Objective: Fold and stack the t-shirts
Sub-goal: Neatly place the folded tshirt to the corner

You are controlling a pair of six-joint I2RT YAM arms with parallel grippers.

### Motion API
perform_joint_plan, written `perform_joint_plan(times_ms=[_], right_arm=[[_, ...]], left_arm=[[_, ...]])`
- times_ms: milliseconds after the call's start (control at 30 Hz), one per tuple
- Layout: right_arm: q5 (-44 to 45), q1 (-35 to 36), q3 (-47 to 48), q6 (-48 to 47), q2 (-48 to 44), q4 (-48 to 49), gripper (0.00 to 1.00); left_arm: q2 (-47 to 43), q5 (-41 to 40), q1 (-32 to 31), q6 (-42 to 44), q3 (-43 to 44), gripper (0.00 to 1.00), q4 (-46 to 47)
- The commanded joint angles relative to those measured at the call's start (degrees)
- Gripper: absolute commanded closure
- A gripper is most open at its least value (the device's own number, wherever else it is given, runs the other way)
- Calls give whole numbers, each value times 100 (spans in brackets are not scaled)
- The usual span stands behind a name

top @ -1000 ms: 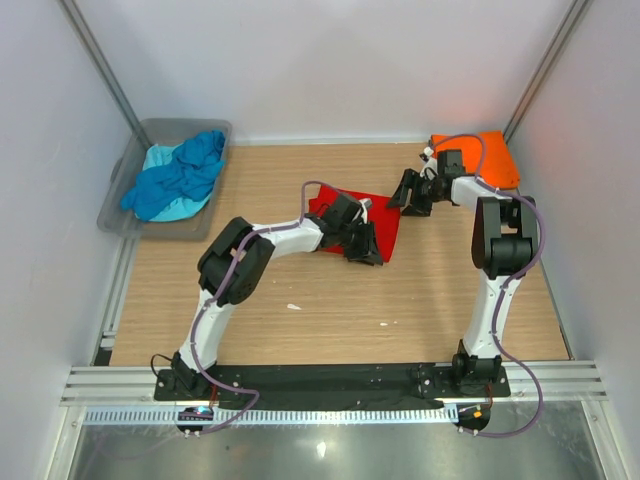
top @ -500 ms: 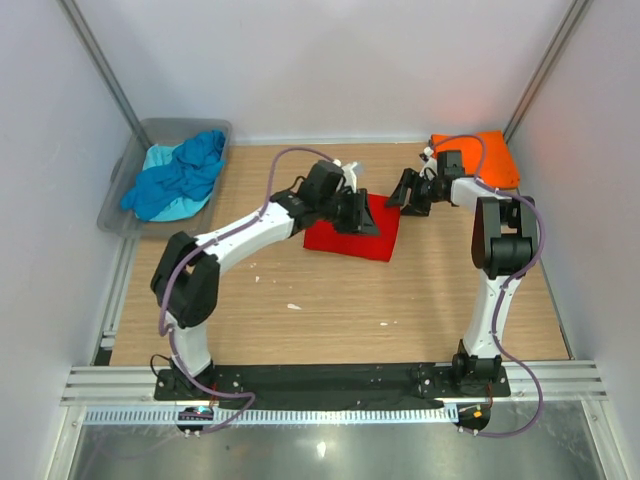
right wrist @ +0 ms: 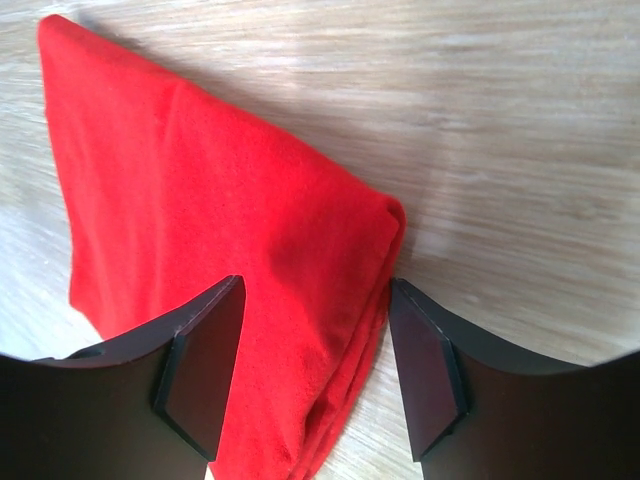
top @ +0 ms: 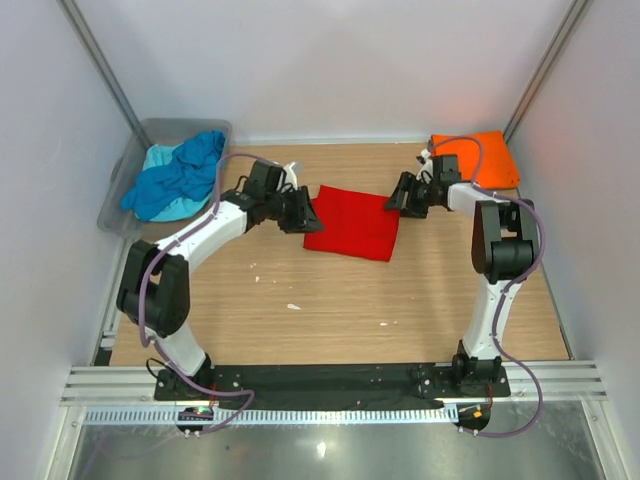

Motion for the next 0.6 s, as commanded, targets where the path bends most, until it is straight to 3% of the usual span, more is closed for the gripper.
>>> perform_joint_plan(times_ms=[0,133,267,333,400,567], right_arm=[[721,79,-350,-166,13,-656,35],[791,132,-360,-166,48,-639,42],[818,132,-132,-192,110,-691,85],[835,141,35,-262,58,-770,94],[957,167,299,-385,-13,-840,99],[1502,167,1027,-684,-293,-1297,99]], left_arm=[[-391,286,-78,125,-32,63,4],[-496,382,-70,151,-50,63,-128],[-663,392,-70,475,90,60,-373],[-724,321,-52,617,152,59,-672],[-856,225,-43,740,143,59,-822],[-1015,58,-34,960,-15,59,-981]])
